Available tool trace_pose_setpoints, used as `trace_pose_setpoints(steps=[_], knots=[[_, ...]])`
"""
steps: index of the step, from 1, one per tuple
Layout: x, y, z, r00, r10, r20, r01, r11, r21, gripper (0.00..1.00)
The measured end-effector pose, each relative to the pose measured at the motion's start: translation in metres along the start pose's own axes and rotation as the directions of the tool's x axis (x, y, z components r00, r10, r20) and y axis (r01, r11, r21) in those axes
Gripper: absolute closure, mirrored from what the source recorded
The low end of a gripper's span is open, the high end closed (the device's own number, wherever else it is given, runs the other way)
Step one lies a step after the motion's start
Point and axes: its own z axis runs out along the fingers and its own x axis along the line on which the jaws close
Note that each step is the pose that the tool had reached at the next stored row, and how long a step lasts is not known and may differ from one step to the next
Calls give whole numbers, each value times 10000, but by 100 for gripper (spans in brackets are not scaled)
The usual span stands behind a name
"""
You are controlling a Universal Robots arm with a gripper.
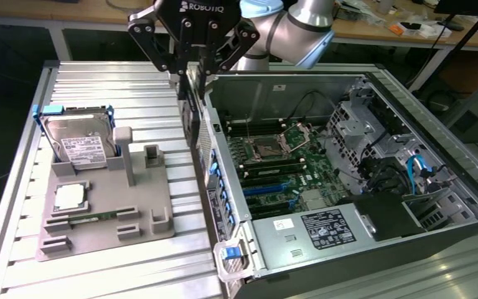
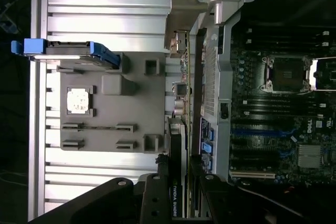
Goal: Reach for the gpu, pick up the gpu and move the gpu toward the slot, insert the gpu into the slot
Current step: 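Pick up the gpu and move the gpu toward the slot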
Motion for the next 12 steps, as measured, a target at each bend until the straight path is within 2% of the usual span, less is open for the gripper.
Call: trace_pose_setpoints(steps=[12], knots=[[-266,-49,-9,10000,0,0,0,10000,0,73]])
